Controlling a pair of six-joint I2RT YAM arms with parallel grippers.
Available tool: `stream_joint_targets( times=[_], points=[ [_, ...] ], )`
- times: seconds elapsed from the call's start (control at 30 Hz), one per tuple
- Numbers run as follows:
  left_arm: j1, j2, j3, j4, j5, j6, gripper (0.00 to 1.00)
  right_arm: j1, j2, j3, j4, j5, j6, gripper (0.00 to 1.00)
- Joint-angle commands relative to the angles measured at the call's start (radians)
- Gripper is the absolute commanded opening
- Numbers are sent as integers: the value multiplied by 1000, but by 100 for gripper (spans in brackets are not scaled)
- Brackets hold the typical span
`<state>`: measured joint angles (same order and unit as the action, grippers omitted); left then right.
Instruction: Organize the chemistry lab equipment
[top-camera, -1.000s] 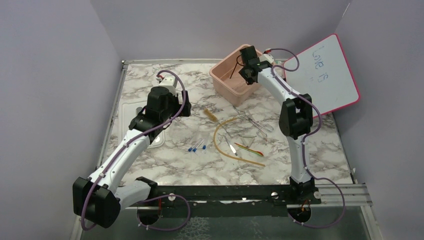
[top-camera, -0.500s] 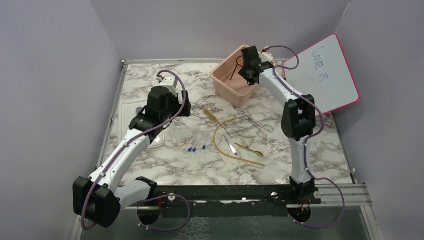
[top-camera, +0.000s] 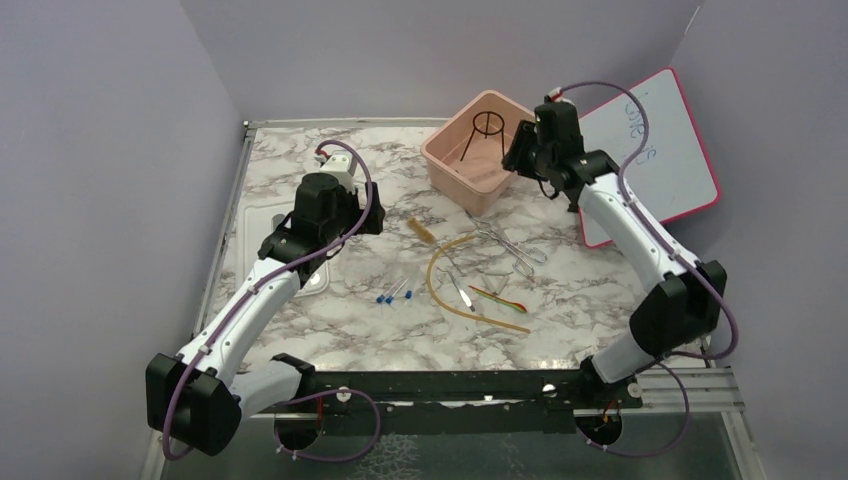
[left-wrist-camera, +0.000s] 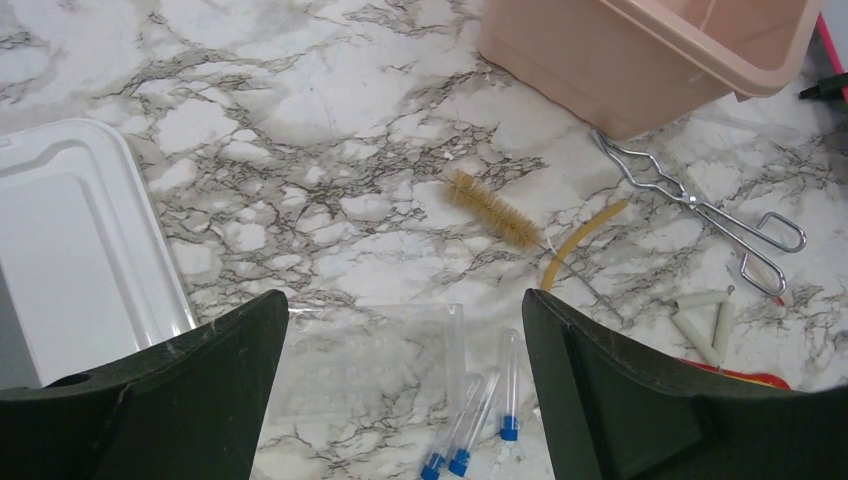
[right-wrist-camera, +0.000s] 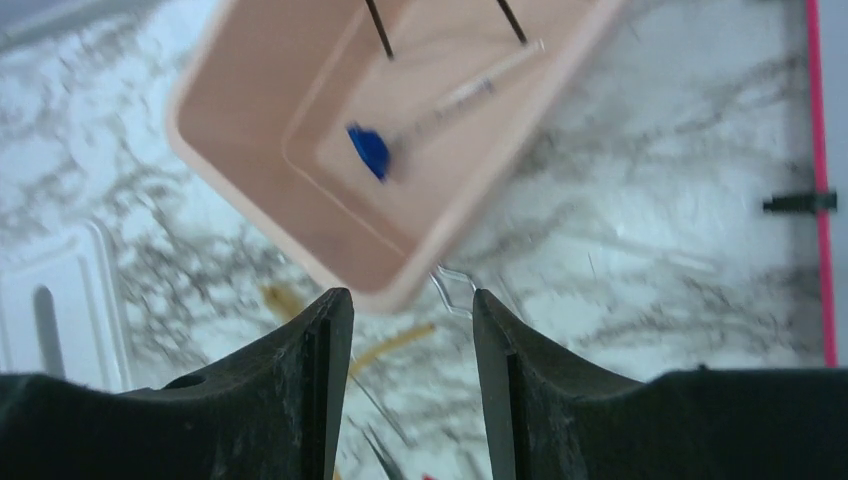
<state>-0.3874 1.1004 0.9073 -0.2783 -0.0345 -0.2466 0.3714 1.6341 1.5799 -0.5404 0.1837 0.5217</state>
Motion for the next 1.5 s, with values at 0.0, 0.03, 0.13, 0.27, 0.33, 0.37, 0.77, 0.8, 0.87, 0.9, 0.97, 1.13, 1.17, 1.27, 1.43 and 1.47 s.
stream_joint_targets(
  times=[0.0,0.03,0.13,0.27,0.33,0.37,0.77,0.8,0.87,0.9,0.97,1.13,1.17,1.27,1.43,1.47],
  points=[
    [4,-10,1,28,68,-6,89,-3,-174,-256,-8,-94,-107,52],
    [4,-10,1,32,81,-8,89,-3,-214,-312,-5,-96,-109,52],
    [4,-6,-2,44,132,-10,87,-3,-297,-463,27,-133,-119,52],
    [4,-1,-11,64,194,-8,83,-3,-321,-598,88,-104,-106,52],
    [4,1,-16,72,211,-9,82,-4,-300,-634,141,-55,-108,52],
    [4,4,-15,74,215,-8,81,-7,-277,-637,156,-26,-110,52],
    [4,36,-18,83,242,-16,79,-136,6,-559,367,-33,-400,50],
    [4,42,-19,85,249,-17,79,-162,40,-540,370,-76,-420,50],
    [4,52,-19,86,256,-19,78,-200,111,-497,366,-131,-467,50],
    [4,55,-18,88,257,-19,78,-208,145,-472,354,-147,-500,50],
    [4,59,-19,88,257,-17,78,-215,201,-430,325,-151,-567,50],
    [4,72,-17,88,251,-11,78,-241,273,-361,276,-212,-642,50],
    [4,74,-17,87,249,-9,78,-247,280,-352,269,-233,-654,50],
    [4,83,-16,87,245,-7,78,-258,307,-324,245,-285,-688,49],
    [5,93,-16,87,245,-6,78,-262,344,-269,192,-316,-752,49],
    [5,93,-15,85,245,-5,78,-262,354,-253,177,-328,-765,49]
  ],
)
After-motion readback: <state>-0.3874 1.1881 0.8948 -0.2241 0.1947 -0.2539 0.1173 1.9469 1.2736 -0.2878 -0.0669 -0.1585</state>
